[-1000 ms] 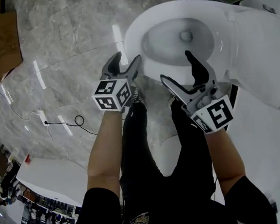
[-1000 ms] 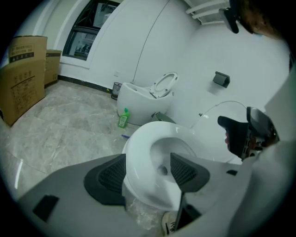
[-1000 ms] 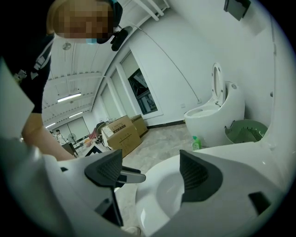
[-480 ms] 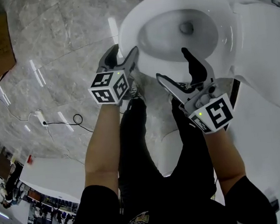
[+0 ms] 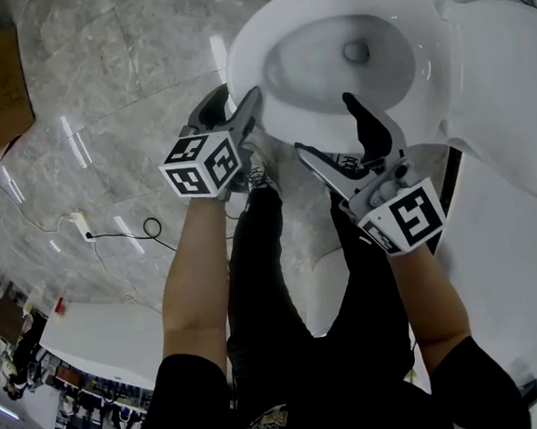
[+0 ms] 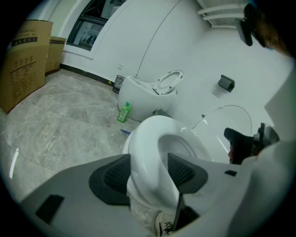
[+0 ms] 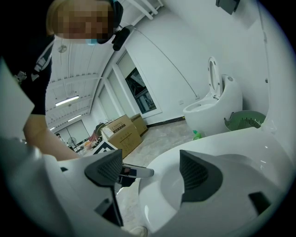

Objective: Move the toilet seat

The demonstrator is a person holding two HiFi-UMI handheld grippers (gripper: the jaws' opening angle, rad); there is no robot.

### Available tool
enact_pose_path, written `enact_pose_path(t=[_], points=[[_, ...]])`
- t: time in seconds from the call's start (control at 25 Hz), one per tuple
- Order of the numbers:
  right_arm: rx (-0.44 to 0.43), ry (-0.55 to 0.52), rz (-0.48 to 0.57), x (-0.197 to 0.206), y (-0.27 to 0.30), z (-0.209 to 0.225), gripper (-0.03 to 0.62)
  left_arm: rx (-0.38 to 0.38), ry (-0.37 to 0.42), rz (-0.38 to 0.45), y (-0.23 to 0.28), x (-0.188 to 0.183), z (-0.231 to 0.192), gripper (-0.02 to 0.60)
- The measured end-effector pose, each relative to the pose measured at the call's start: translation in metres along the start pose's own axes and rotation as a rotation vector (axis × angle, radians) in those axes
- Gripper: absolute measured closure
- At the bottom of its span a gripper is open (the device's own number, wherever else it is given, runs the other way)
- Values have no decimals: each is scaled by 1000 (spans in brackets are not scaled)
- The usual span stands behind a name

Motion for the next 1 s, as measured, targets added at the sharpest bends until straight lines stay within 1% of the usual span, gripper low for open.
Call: enact_pose_path(t=[0.2,0.4,0.52,0.6,0.68,0.8,0.92,1.0], points=[[0,-5,-3,-6,-10,-6,214,22,-5,38,-17,-12,17,342],[3,-16,9,-30,-21,-19,212,58,3,84,-46,-36,43,342],[6,-57,9,-45,-33,-27,209,93,22,115,-65,-53,68,342],[6,-112,-1,-54,-44,-36,210,123,49,123,-78,-64,89,342],[4,-143,-2,-63,-52,-46,212,155,90,126,-91,-75,109,342],[6,-125,-19,-79,-61,-60,214,204,153,122,-108,-96,138,342],[19,-159,-45,-98,-71,-73,215,255,203,106,-122,-115,164,342],[44,-172,-49,-108,-81,-77,217,283,240,96,-129,-125,182,342]])
Point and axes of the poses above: the fingertips, and each gripper's own axes: y forward along the fingers, z to its right, x out of its underside, the point moved 7 cm from there along -y, backward along the fingers, and after that the axes turned 1 degree about x, right-handed, at the moved point
